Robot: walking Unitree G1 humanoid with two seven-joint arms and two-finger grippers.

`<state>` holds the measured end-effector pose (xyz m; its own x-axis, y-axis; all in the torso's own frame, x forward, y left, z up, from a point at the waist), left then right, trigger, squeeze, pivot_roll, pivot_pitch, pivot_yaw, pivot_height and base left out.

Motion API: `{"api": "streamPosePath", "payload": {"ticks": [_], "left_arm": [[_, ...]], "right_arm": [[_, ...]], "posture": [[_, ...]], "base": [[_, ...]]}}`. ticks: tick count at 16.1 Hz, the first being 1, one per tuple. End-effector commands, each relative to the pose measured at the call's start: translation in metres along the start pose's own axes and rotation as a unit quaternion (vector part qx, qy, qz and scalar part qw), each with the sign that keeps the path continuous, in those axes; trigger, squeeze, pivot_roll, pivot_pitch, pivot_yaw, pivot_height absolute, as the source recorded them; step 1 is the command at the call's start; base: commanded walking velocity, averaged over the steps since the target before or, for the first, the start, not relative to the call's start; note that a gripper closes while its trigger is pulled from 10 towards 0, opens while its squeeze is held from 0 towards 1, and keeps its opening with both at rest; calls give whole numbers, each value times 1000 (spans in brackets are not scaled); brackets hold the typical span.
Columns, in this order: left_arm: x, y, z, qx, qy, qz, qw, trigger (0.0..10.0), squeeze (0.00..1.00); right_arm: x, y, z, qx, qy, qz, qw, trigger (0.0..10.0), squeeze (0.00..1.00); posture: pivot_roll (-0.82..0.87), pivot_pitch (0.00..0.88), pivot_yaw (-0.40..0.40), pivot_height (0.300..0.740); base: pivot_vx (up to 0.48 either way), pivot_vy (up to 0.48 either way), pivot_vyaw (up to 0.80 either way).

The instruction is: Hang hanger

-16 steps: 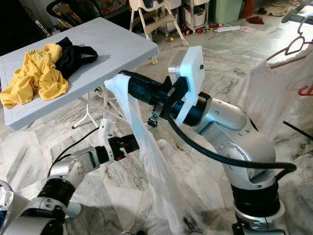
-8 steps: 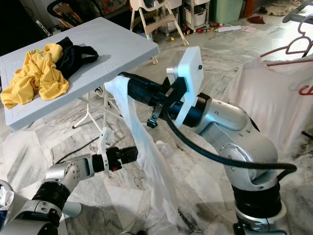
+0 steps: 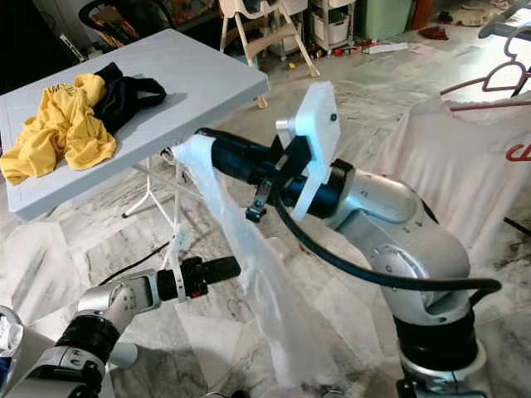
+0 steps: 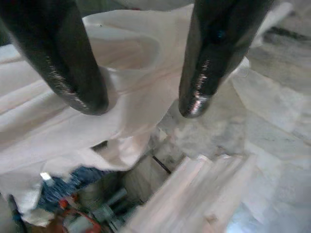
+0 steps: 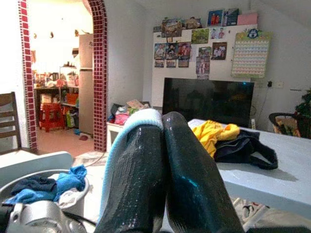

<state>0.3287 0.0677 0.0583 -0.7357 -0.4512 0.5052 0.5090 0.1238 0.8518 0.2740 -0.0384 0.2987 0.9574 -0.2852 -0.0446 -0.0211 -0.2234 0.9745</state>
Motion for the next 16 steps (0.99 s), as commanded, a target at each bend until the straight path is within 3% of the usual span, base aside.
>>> {"api": "streamPosePath", "payload": {"ticks": [1, 5, 16], "left_arm": [[-10, -2, 8, 0, 30, 3, 1000, 0, 0], [-18, 0, 12, 7, 59, 7, 998, 0, 0], [-18, 0, 12, 7, 59, 7, 998, 0, 0]], "right_arm": [[-11, -2, -4, -3, 25, 1, 1000, 0, 0], [-7, -4, -2, -5, 14, 2, 1000, 0, 0], [-7, -4, -2, -5, 14, 2, 1000, 0, 0]], "posture": [[-231, 97, 197, 740], [-226, 97, 195, 740], [-226, 97, 195, 740]], "base": [[0, 0, 0], [0, 0, 0], [0, 0, 0]]}}
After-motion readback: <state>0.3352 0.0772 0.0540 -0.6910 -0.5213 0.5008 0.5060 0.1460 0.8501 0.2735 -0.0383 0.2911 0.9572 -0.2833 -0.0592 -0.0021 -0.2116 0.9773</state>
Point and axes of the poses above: a point about 5 cm out from each wrist's last joint towards the gripper, its own z axis pointing back from the gripper into the wrist, its own y axis along the axis of the wrist's last joint, x = y × z, the point moved 5 cm from there along -z, pointing out of the wrist towards the gripper, and after that the axes turned 15 degrees about -z, right-handed, at the moved point
